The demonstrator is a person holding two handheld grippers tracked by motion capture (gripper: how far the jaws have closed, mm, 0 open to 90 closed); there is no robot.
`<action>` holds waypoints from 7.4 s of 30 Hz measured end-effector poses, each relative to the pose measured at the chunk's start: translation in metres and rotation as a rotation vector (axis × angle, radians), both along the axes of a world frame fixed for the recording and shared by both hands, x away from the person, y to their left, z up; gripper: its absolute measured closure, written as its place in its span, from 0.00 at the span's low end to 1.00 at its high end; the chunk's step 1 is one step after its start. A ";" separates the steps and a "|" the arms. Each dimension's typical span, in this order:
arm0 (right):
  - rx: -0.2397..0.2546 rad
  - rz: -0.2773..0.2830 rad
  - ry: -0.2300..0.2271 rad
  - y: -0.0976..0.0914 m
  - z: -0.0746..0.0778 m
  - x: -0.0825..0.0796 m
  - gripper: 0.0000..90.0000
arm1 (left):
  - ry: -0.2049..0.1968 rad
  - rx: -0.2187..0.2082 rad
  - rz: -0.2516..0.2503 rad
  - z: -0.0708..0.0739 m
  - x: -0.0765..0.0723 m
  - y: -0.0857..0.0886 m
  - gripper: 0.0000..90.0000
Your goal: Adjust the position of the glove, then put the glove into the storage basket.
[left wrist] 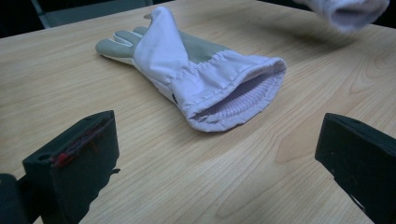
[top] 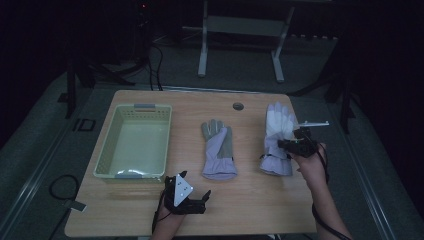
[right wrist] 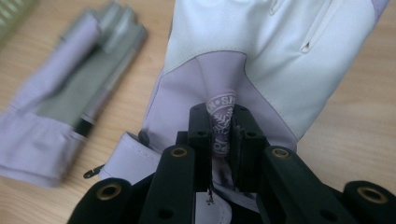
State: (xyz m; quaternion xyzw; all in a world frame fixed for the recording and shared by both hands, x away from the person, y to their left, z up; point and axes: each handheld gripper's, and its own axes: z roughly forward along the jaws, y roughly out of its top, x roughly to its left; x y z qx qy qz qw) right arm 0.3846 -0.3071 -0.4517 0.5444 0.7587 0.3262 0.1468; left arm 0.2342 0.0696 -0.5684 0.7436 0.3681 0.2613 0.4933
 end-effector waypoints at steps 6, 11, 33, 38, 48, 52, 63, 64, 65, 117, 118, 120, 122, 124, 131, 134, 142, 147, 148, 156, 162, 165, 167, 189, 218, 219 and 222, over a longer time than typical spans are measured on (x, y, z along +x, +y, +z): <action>0.020 0.028 -0.049 0.019 0.031 0.000 0.90 | -0.001 0.000 -0.001 0.000 0.000 0.000 0.00; 0.037 0.047 -0.049 0.040 0.043 0.001 0.90 | -0.001 0.000 -0.001 0.000 0.000 0.000 0.00; 0.082 0.172 0.005 0.156 0.035 -0.006 0.89 | 0.001 -0.005 -0.004 0.000 0.000 0.000 0.00; 0.085 0.174 0.056 0.167 0.018 -0.002 0.89 | 0.001 -0.004 -0.004 0.000 0.000 0.000 0.00; -0.016 0.137 0.119 0.184 -0.019 0.016 0.89 | -0.001 0.001 -0.007 0.000 0.000 0.000 0.00; -0.040 0.147 0.136 0.190 -0.031 0.021 0.88 | -0.003 -0.004 -0.007 0.000 0.000 0.000 0.00; -0.051 0.169 0.174 0.179 -0.041 0.023 0.87 | -0.004 0.000 -0.008 0.000 0.000 0.000 0.00; -0.051 0.168 0.175 0.177 -0.041 0.023 0.87 | -0.004 0.000 -0.009 0.000 0.000 0.000 0.00; -0.055 0.164 0.175 0.174 -0.040 0.022 0.87 | -0.004 0.001 -0.008 0.000 0.000 0.000 0.00; -0.136 0.344 -0.200 0.070 -0.021 -0.025 0.16 | 0.061 -0.045 -0.114 0.015 0.011 -0.008 0.00; -0.126 0.346 -0.171 0.068 -0.020 -0.026 0.16 | 0.069 -0.046 -0.111 0.017 0.012 -0.008 0.01; -0.082 0.338 -0.154 0.062 -0.021 -0.028 0.16 | 0.114 -0.079 -0.121 0.024 0.016 -0.010 0.06; -0.059 0.319 -0.153 0.058 -0.021 -0.029 0.16 | 0.153 -0.093 -0.132 0.030 0.023 -0.014 0.05; -0.037 0.287 -0.165 0.056 -0.021 -0.028 0.16 | 0.170 -0.105 -0.134 0.038 0.028 -0.018 0.04; 0.000 0.272 -0.164 0.055 -0.021 -0.022 0.13 | 0.162 -0.085 -0.144 0.058 0.046 -0.029 0.02; 0.002 0.265 -0.167 0.056 -0.022 -0.018 0.15 | 0.142 -0.063 -0.133 0.061 0.062 -0.033 0.02; -0.013 0.246 -0.155 0.063 -0.030 -0.003 0.26 | 0.197 -0.046 -0.150 0.063 0.094 -0.046 0.02; -0.003 0.228 -0.124 0.068 -0.043 0.007 0.28 | 0.267 -0.056 -0.131 0.056 0.107 -0.054 0.05; -0.004 0.219 -0.118 0.069 -0.046 0.010 0.28 | 0.286 -0.057 -0.132 0.053 0.109 -0.055 0.05; -0.003 0.195 -0.064 0.073 -0.066 0.017 0.30 | 0.400 -0.016 -0.100 0.027 0.114 -0.064 0.16; 0.047 0.182 0.042 0.073 -0.079 0.018 0.30 | 0.470 -0.043 -0.147 0.015 0.115 -0.063 0.31; 0.089 0.174 0.102 0.072 -0.082 0.020 0.36 | 0.491 -0.060 -0.172 0.012 0.118 -0.062 0.39; 0.122 0.187 0.133 0.071 -0.084 0.022 0.45 | 0.515 -0.070 -0.194 0.010 0.120 -0.062 0.44; 0.027 0.221 0.089 0.089 -0.072 0.010 0.90 | 0.590 -0.070 -0.254 0.018 0.126 -0.060 0.83; 0.014 0.241 -0.059 0.130 0.011 0.004 0.91 | 0.497 0.013 -0.259 0.106 0.129 -0.021 0.83; 0.015 0.245 -0.059 0.132 0.012 0.004 0.91 | 0.499 0.019 -0.259 0.109 0.129 -0.019 0.83; 0.018 0.251 -0.062 0.140 0.017 0.005 0.91 | 0.501 0.027 -0.259 0.114 0.130 -0.011 0.83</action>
